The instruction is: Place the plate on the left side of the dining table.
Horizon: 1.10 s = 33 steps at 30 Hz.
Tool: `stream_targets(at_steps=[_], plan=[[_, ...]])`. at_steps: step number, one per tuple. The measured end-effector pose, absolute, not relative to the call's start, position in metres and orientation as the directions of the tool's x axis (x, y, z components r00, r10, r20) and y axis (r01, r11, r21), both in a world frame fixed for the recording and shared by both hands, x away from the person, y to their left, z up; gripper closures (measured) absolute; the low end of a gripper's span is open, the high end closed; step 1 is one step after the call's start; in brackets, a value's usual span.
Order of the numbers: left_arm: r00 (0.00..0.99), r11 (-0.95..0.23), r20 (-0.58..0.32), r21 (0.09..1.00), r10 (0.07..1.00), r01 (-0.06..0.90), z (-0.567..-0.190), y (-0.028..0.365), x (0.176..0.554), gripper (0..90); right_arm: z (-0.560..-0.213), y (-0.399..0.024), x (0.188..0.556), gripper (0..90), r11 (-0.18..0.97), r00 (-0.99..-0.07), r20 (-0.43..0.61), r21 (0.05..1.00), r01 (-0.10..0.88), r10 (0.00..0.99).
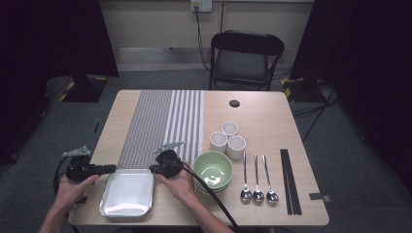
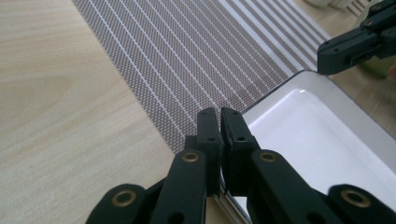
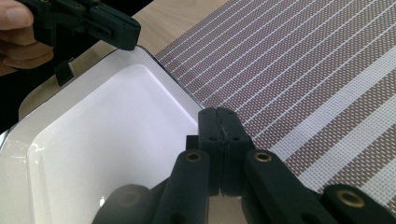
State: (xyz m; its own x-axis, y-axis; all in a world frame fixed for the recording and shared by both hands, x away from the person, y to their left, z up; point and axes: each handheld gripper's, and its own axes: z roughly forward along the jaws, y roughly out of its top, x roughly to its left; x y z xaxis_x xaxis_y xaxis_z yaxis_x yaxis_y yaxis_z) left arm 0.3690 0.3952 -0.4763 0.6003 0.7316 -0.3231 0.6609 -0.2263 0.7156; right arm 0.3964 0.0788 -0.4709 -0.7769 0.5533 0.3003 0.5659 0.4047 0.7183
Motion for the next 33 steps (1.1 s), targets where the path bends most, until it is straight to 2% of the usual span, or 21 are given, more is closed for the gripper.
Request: stream_targets(at_steps=[5, 15, 33], plan=[[0.584, -0.211, -0.333, 0.71, 0.74, 0.672, -0.4794, 0.3968, 0.366, 84.3, -0.4706, 0.0783, 0.3963, 89.6, 0.404, -0.773, 0.302, 0.715, 0.571, 0.558], [0.595, -0.195, -0.336, 0.732, 0.73, 0.653, -0.4784, 0.3985, 0.366, 88.4, -0.4732, 0.0792, 0.3946, 88.3, 0.405, -0.767, 0.301, 0.709, 0.577, 0.566], [0.586, -0.151, -0.389, 0.728, 0.711, 0.668, -0.4838, 0.4025, 0.3677, 88.4, -0.476, 0.0791, 0.395, 89.1, 0.367, -0.745, 0.334, 0.709, 0.602, 0.577]])
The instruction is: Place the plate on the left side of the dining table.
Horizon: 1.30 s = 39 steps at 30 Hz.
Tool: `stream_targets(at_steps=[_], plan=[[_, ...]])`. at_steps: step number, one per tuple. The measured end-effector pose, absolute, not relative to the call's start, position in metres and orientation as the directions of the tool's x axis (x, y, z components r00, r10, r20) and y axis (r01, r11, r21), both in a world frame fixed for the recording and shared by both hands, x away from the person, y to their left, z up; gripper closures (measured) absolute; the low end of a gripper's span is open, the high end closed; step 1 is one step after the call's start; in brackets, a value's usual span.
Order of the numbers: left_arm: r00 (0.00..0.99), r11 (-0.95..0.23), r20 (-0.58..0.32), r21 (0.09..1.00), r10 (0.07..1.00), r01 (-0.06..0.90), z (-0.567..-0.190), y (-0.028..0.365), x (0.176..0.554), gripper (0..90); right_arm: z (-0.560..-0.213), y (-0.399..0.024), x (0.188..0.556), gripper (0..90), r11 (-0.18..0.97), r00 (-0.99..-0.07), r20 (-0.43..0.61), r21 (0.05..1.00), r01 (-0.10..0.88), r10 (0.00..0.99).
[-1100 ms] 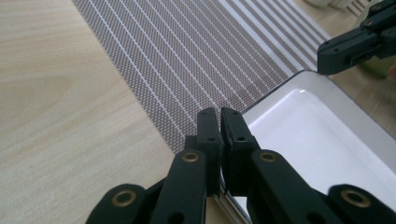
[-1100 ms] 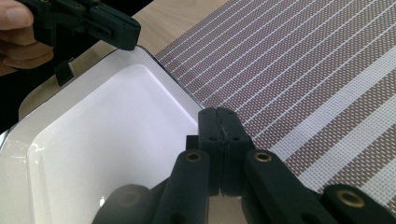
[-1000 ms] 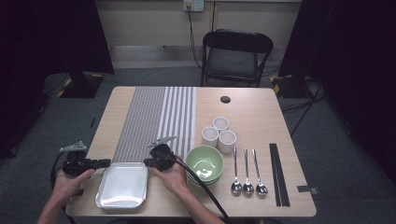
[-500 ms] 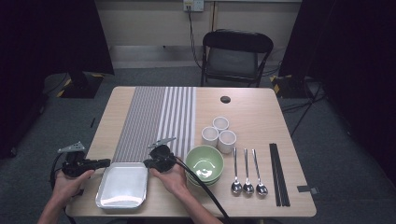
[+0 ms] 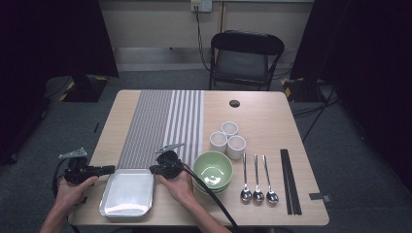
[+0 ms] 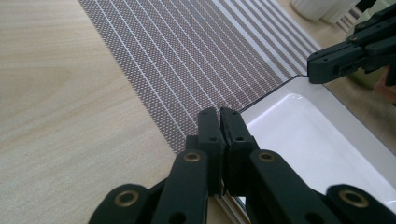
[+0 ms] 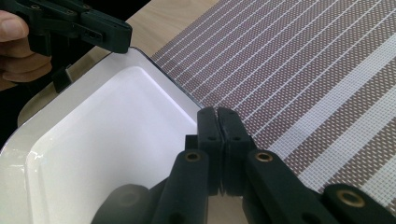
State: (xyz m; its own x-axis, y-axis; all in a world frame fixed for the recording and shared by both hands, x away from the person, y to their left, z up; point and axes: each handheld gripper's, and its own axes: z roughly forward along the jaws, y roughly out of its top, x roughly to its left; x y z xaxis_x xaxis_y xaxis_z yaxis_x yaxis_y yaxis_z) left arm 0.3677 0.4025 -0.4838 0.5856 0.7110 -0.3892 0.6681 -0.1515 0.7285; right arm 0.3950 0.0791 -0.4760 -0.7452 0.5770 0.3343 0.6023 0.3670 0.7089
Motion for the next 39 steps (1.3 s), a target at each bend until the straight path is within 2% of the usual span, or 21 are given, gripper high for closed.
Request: stream_targets(at_steps=[29, 31, 37, 39], plan=[[0.598, -0.138, -0.39, 0.748, 0.7, 0.65, -0.4771, 0.4033, 0.3693, 90.0, -0.4727, 0.078, 0.394, 89.5, 0.338, -0.755, 0.322, 0.746, 0.574, 0.571], [0.605, -0.162, -0.375, 0.744, 0.702, 0.649, -0.4773, 0.4006, 0.369, 90.0, -0.474, 0.0786, 0.3942, 89.5, 0.342, -0.755, 0.318, 0.745, 0.573, 0.573], [0.584, -0.173, -0.351, 0.733, 0.732, 0.657, -0.4783, 0.4011, 0.3665, 84.2, -0.474, 0.0776, 0.394, 90.0, 0.349, -0.755, 0.319, 0.738, 0.577, 0.573], [0.583, -0.173, -0.354, 0.731, 0.731, 0.66, -0.4787, 0.4024, 0.365, 84.9, -0.4743, 0.0772, 0.3939, 90.0, 0.351, -0.755, 0.319, 0.737, 0.577, 0.572]])
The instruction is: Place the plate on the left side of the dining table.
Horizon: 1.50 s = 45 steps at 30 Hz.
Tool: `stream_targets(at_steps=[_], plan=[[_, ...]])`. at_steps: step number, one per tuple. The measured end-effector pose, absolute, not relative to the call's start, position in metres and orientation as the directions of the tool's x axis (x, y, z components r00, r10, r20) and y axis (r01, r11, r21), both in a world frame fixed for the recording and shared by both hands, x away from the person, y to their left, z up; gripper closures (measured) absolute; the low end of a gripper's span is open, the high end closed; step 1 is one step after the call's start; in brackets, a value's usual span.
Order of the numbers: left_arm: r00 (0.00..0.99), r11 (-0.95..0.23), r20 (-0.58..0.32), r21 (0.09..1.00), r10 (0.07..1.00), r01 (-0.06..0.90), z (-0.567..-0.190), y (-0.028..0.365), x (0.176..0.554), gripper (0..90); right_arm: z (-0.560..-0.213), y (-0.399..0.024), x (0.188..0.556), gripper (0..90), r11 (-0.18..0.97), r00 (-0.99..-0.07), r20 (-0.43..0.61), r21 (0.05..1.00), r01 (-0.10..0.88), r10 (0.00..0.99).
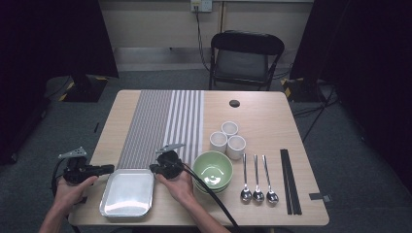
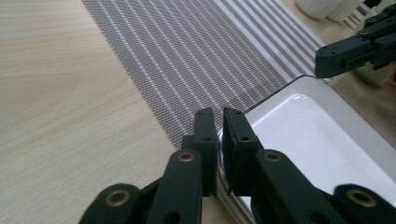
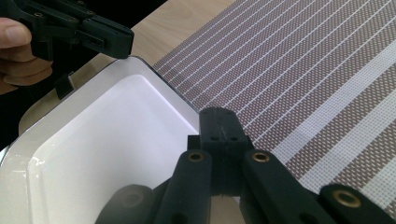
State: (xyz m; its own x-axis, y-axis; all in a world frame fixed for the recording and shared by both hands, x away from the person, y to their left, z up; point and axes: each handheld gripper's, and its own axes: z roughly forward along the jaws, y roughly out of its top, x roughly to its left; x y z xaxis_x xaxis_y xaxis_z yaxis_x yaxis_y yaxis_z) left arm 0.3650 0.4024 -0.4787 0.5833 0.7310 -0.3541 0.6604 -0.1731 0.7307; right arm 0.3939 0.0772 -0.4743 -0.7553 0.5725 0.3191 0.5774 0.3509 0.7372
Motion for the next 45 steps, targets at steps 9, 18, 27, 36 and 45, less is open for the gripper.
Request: stream_targets(at_steps=[9, 18, 27, 36, 45], plan=[[0.588, -0.177, -0.361, 0.726, 0.724, 0.664, -0.4806, 0.3998, 0.3654, 88.4, -0.4767, 0.0753, 0.3937, 87.0, 0.354, -0.742, 0.347, 0.712, 0.606, 0.573], [0.59, -0.182, -0.352, 0.729, 0.726, 0.659, -0.4801, 0.3996, 0.365, 88.7, -0.4788, 0.0775, 0.3917, 89.1, 0.338, -0.739, 0.336, 0.726, 0.598, 0.584], [0.599, -0.168, -0.34, 0.756, 0.725, 0.632, -0.4758, 0.4006, 0.3638, 88.6, -0.475, 0.0765, 0.3909, 89.4, 0.311, -0.744, 0.327, 0.756, 0.576, 0.583], [0.593, -0.148, -0.353, 0.76, 0.724, 0.633, -0.475, 0.4012, 0.367, 88.4, -0.4726, 0.0762, 0.3931, 89.4, 0.308, -0.75, 0.311, 0.77, 0.559, 0.584], [0.589, -0.145, -0.359, 0.755, 0.723, 0.639, -0.4764, 0.4011, 0.3674, 88.5, -0.4798, 0.08, 0.3942, 87.1, 0.343, -0.759, 0.308, 0.751, 0.564, 0.574]])
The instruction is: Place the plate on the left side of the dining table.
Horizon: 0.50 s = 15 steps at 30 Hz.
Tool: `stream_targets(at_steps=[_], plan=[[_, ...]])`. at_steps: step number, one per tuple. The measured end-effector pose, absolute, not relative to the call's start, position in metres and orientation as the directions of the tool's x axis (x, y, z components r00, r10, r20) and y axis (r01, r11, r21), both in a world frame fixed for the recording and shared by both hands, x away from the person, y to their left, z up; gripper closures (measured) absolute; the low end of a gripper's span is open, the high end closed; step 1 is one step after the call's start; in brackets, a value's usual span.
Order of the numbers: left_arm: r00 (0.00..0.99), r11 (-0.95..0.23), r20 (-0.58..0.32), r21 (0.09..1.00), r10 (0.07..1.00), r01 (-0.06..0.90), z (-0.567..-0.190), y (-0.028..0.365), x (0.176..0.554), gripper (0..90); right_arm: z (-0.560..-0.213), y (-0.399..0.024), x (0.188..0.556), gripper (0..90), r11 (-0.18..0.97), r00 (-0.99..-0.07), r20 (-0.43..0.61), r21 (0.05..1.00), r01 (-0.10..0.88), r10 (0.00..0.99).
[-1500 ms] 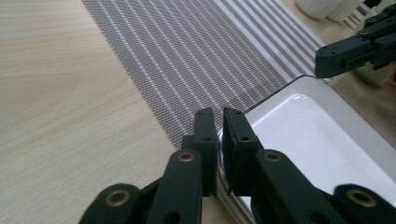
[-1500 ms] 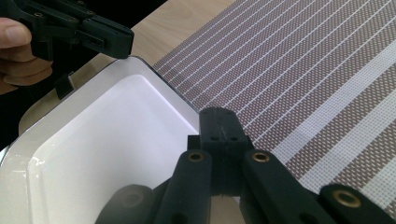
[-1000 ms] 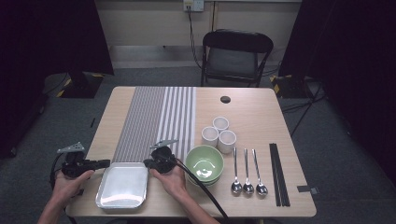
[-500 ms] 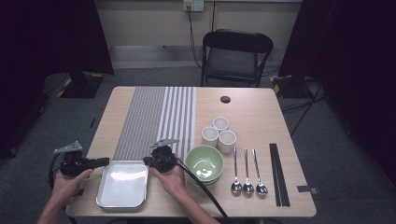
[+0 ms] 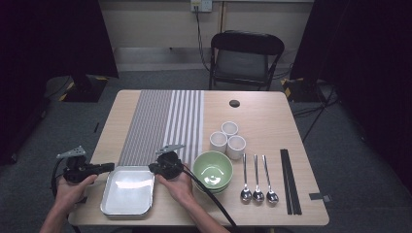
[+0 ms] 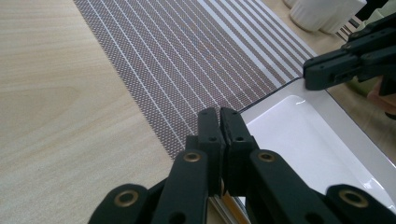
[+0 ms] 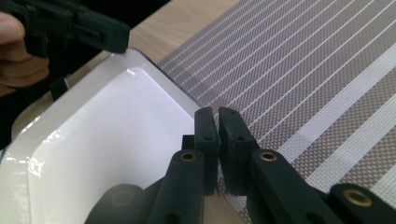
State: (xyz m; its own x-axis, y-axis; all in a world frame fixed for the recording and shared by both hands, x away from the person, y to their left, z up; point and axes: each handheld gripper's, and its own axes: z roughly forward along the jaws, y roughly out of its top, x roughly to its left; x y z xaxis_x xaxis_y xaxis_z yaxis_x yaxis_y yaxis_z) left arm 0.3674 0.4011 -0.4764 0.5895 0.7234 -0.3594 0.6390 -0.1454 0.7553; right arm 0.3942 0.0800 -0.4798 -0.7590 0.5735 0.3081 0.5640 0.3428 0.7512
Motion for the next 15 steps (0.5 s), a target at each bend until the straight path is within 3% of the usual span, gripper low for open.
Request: stream_targets(at_steps=[10, 15], plan=[[0.583, -0.122, -0.356, 0.772, 0.73, 0.624, -0.472, 0.4024, 0.366, 88.2, -0.4736, 0.0801, 0.3919, 88.3, 0.32, -0.765, 0.283, 0.784, 0.532, 0.578], [0.568, -0.12, -0.363, 0.758, 0.739, 0.641, -0.476, 0.4044, 0.3648, 82.4, -0.4756, 0.0797, 0.3929, 88.5, 0.317, -0.758, 0.291, 0.777, 0.543, 0.584]])
